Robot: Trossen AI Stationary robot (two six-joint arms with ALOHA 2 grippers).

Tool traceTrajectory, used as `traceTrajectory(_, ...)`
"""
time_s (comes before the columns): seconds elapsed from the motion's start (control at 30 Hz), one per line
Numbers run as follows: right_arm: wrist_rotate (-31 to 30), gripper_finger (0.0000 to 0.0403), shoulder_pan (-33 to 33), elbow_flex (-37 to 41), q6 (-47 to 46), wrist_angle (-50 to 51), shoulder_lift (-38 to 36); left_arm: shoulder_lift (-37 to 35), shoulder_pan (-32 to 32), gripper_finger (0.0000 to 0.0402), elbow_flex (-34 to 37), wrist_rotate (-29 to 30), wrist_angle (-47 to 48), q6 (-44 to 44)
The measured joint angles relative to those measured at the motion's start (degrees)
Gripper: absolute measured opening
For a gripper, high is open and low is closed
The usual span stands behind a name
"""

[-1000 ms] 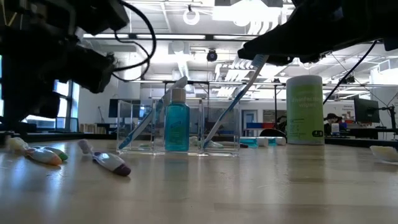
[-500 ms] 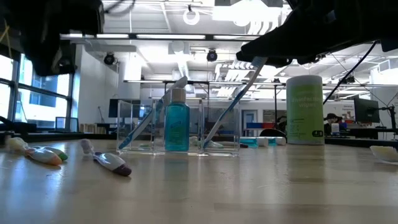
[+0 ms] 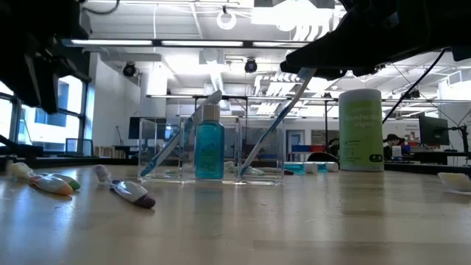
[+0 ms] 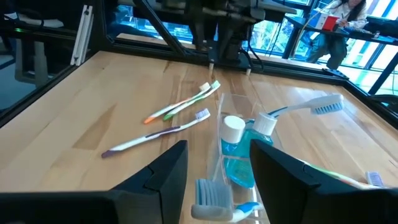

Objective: Pick & Place toothbrushing station
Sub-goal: Put the green toothbrush into the right side of the transparent organizer

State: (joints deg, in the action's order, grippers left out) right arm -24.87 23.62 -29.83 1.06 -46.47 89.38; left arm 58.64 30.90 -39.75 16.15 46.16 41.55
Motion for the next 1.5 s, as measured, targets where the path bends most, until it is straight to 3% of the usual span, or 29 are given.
traceTrajectory(0.23, -0.24, 0.0166, 0.00, 0.01, -1.29, -0.01, 0.00, 9.42, -1.99, 0.0165, 0.00, 0.10, 1.00, -2.93)
traceTrajectory(0.57, -0.24, 0.0166, 0.00, 0.01, -1.29, 0.62, 0.00, 19.63, -3.05, 0.0165, 0.00, 0.07, -5.66, 1.77)
traceTrajectory(0.7, -0.24, 0.0166, 0.00, 0.01, -1.31, 0.85, 0.00, 22.21, -3.05, 0.0165, -0.09, 0.64, -8.10, -0.34)
traceTrajectory(0.9, -0.24, 0.0166, 0.00, 0.01, -1.36, 0.84, 0.00, 23.77, -3.46, 0.0165, 0.02, 2.09, -8.96, -5.87)
traceTrajectory(1.5, -0.24, 0.0166, 0.00, 0.01, -1.35, 0.93, 0.00, 23.75, -3.53, 0.0165, 0.02, 3.80, -9.26, -3.18)
